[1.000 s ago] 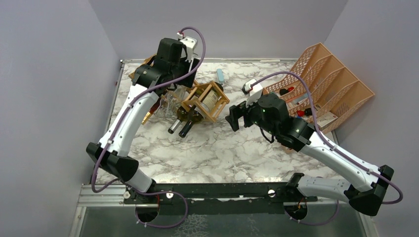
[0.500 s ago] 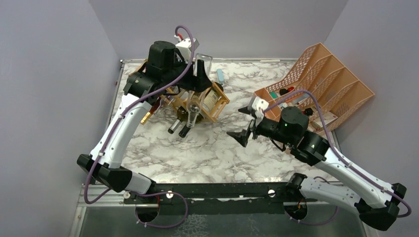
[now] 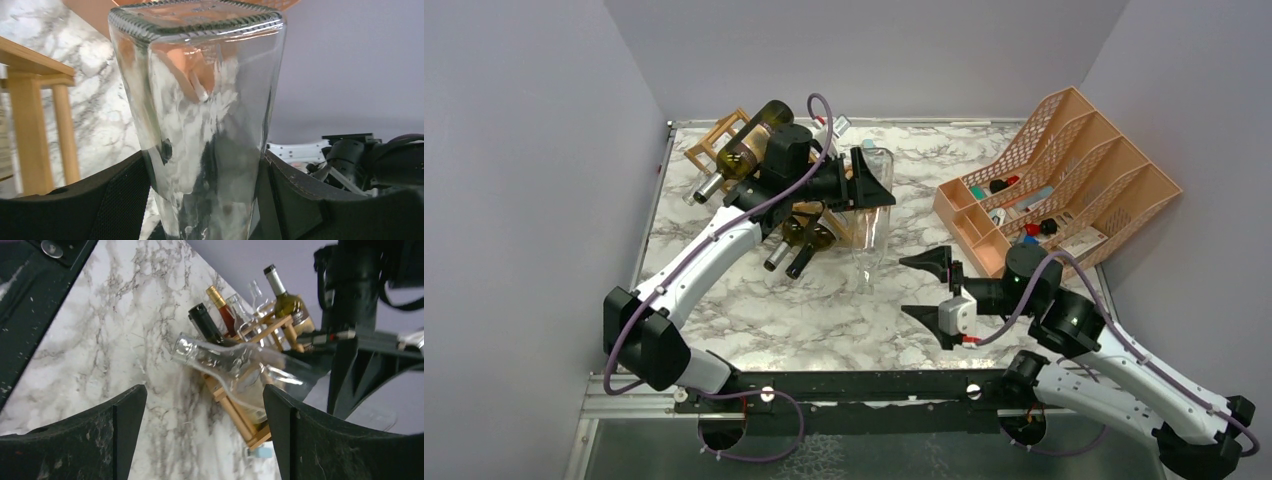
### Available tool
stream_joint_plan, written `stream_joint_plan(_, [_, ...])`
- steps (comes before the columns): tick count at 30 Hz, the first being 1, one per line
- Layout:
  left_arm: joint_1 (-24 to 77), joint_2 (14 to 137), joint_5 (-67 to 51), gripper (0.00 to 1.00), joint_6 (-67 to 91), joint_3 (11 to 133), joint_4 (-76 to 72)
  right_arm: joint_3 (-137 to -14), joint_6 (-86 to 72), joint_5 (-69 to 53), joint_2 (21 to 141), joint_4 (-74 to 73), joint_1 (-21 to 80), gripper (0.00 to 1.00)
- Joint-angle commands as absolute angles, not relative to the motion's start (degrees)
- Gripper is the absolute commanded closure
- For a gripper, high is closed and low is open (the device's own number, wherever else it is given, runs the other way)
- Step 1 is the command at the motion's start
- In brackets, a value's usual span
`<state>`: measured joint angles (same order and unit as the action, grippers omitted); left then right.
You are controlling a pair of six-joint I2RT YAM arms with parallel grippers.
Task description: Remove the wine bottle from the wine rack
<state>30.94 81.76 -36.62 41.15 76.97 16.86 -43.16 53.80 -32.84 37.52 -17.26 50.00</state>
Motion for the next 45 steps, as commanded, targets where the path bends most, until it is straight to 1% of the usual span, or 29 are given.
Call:
stream_joint_plan(1, [32.53,81.46,-39.24,0.79,51.78,74.99,6.51,-46.84,72.58,-38.25,40.2,-21.62,50.99,0.12])
stream_joint_plan(6, [33.65,82.91,-40.52,0.8,57.45,73.56,1.23,-47.7,76.71,-37.0,44.02,-19.69,51.37,0.18])
stream_joint_plan(11, [33.73,86.0,-44.3,0.82,62.86,76.02,-0.16,-43.59,81.08,-33.95,42.24,-13.28,51.39,0.14])
stream_joint_plan(14, [33.86,86.24,-44.51,0.84,67.56,74.01,-1.94,-42.29,83.93,-32.15,42.1,-10.58,51.5,0.14])
stream_joint_plan(19, [33.91,86.04,-45.29,0.85,74.03,69.3,-7.41,-41.42,88.06,-30.03,43.33,-9.31,51.94,0.17])
stream_joint_plan(21, [33.94,86.05,-45.54,0.85,74.93,68.59,-8.5,-40.31,89.03,-29.82,43.75,-7.23,52.1,0.2])
stream_joint_plan(25, [33.93,86.44,-46.2,0.85,78.31,66.68,-12.32,-38.15,89.25,-29.81,43.77,-3.01,52.29,0.22])
stream_joint_plan(29, [34.05,86.28,-45.89,0.84,81.36,64.4,-15.37,-38.09,88.5,-31.42,44.05,-2.04,52.44,0.27])
stream_joint_plan(34, [34.11,86.69,-45.96,0.84,82.29,63.86,-15.34,-37.63,87.43,-31.55,45.02,0.75,52.9,0.33])
stream_joint_plan(39, [34.28,87.14,-46.79,0.84,83.13,63.56,-14.5,-41.18,85.08,-33.79,46.18,-2.57,53.0,0.47])
stream_joint_plan(42, [34.28,87.55,-47.08,0.84,83.29,63.73,-13.81,-42.64,83.44,-34.33,46.87,-3.46,52.99,0.52])
stream_joint_plan(45, [34.28,88.06,-47.02,0.76,84.27,63.71,-14.38,-42.99,81.83,-33.87,47.84,-2.83,53.0,0.6])
